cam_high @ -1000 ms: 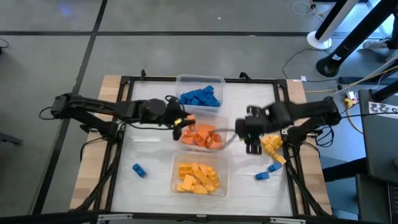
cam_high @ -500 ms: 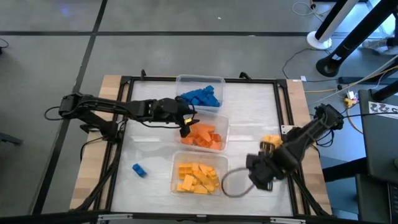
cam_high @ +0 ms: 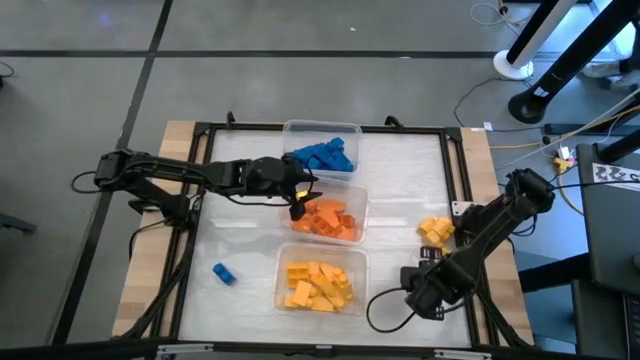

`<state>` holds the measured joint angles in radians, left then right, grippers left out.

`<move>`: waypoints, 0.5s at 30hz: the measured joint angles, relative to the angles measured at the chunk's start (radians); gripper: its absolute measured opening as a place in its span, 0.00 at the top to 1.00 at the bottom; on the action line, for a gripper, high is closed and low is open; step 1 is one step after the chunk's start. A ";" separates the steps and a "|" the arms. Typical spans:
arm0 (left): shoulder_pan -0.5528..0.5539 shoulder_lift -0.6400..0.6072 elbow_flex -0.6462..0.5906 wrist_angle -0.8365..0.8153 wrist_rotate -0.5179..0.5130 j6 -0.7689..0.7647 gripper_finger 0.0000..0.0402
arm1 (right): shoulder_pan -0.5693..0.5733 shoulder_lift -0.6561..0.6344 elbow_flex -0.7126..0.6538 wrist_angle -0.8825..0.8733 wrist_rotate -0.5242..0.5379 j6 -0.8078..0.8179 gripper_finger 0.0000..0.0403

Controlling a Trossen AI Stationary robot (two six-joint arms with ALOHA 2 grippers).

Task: Sort blocks
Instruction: Put the orange game piece into the middle transparent bin, then put the blue game piece into the top transparent bin

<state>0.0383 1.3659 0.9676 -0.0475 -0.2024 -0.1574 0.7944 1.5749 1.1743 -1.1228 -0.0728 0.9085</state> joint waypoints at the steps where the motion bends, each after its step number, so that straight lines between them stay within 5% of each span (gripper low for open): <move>1: 0.000 0.000 0.000 0.000 0.000 -0.001 0.49 | 0.000 0.000 -0.015 0.012 -0.012 -0.006 0.50; 15: 0.000 0.000 0.000 0.000 0.000 -0.003 0.49 | -0.002 0.000 -0.204 0.152 -0.052 -0.023 0.50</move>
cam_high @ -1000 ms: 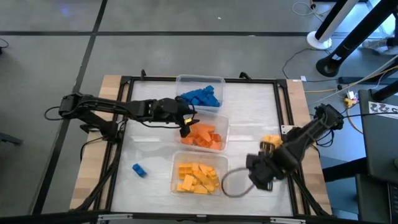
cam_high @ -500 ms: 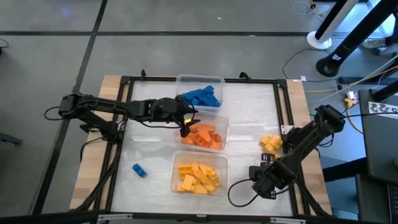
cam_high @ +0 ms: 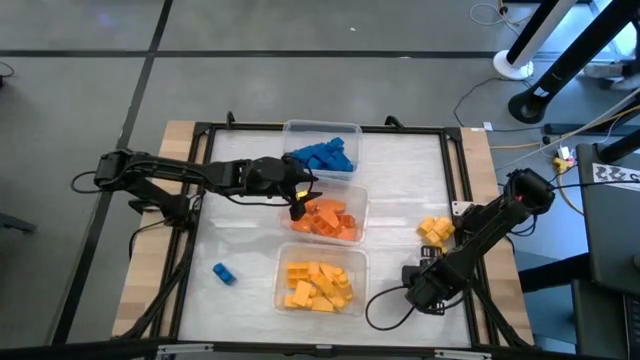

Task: Sort blocks
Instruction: Put the blue game piece into the top transparent bin

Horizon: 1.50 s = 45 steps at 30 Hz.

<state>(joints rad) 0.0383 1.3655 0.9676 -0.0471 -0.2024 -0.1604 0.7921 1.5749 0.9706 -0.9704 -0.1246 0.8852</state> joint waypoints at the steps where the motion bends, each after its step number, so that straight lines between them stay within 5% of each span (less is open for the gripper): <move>1: 0.000 0.000 0.000 0.000 0.000 0.000 0.49 | 0.000 0.000 -0.010 0.005 0.000 0.000 0.50; 14: 0.000 -0.010 -0.001 -0.003 0.001 0.012 0.49 | -0.003 0.000 -0.128 0.190 0.000 0.039 0.57; 17: 0.000 -0.046 -0.001 -0.002 0.001 0.014 0.49 | -0.003 0.000 -0.127 0.192 0.000 0.061 0.66; 24: 0.000 -0.192 -0.001 -0.009 0.001 0.013 0.49 | -0.031 -0.008 -0.044 0.180 0.057 0.047 0.67; 33: -0.006 -0.365 -0.001 -0.109 0.001 -0.014 0.49 | -0.203 -0.112 0.231 0.004 0.252 -0.205 0.64; 38: -0.015 -0.433 -0.001 -0.258 0.001 -0.065 0.49 | -0.315 -0.131 0.434 -0.108 0.459 -0.398 0.65; 41: -0.023 -0.450 -0.001 -0.346 0.001 -0.099 0.49 | -0.402 -0.131 0.513 -0.068 0.603 -0.573 0.65; 45: -0.034 -0.447 -0.002 -0.401 0.001 -0.135 0.49 | -0.568 -0.130 0.525 0.103 0.654 -0.861 0.64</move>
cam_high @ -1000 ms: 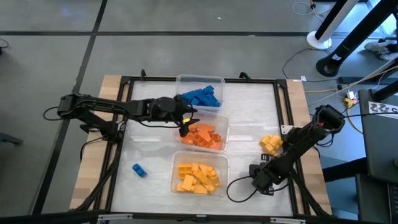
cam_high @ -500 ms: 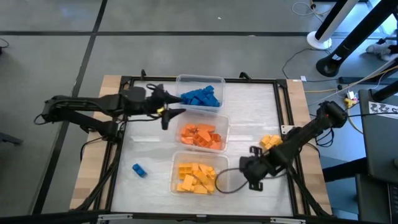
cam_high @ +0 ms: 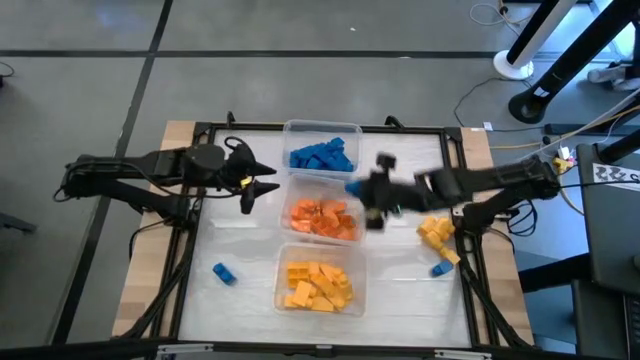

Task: Sort blocks
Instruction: Put the blue game piece into the top transparent bin

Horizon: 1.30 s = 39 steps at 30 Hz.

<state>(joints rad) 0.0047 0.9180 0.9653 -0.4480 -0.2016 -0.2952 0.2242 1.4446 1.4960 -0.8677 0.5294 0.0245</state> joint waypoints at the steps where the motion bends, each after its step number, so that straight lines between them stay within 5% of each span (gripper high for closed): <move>1: -0.003 0.003 -0.005 0.008 0.000 -0.005 0.49 | -0.048 0.004 0.000 0.042 -0.001 -0.061 0.64; 8: -0.026 0.020 -0.011 -0.014 0.003 -0.082 0.49 | -0.345 0.073 0.000 0.317 -0.119 -0.222 0.63; 14: -0.062 0.010 -0.011 -0.195 0.070 -0.164 0.49 | -0.476 0.141 0.000 0.416 -0.232 -0.216 0.60; 22: -0.178 0.009 -0.011 -0.441 0.281 -0.206 0.49 | -0.522 0.243 -0.001 0.491 -0.235 -0.214 0.59; 39: -0.344 0.009 -0.011 -0.512 0.335 -0.229 0.49 | -0.519 0.355 -0.001 0.527 -0.261 -0.213 0.58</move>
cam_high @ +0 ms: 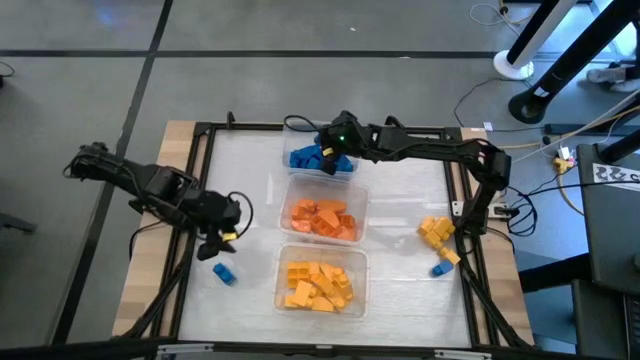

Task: Sort blocks
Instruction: Put the blue game piece into the top transparent bin

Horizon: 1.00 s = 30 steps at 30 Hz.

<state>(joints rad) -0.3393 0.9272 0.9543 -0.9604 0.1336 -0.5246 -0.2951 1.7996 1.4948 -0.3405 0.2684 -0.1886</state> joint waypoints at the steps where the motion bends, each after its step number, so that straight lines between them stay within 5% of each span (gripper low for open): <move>1: -0.016 0.000 0.000 -0.013 0.016 0.001 0.49 | 0.000 0.000 0.000 0.000 0.000 0.000 0.58; 9: -0.189 0.009 0.000 -0.079 0.043 0.077 0.49 | -0.001 0.000 0.000 -0.001 0.000 0.044 0.58; 16: -0.314 0.087 0.000 -0.077 -0.063 0.200 0.49 | 0.000 0.000 0.000 0.000 0.028 0.050 0.58; 30: -0.396 0.256 -0.001 -0.040 -0.112 0.271 0.49 | 0.000 0.000 0.000 -0.001 0.033 0.050 0.58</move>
<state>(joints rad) -0.7353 1.1835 0.9535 -1.0008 0.0212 -0.2531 -0.2955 1.7996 1.4948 -0.3417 0.3017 -0.1384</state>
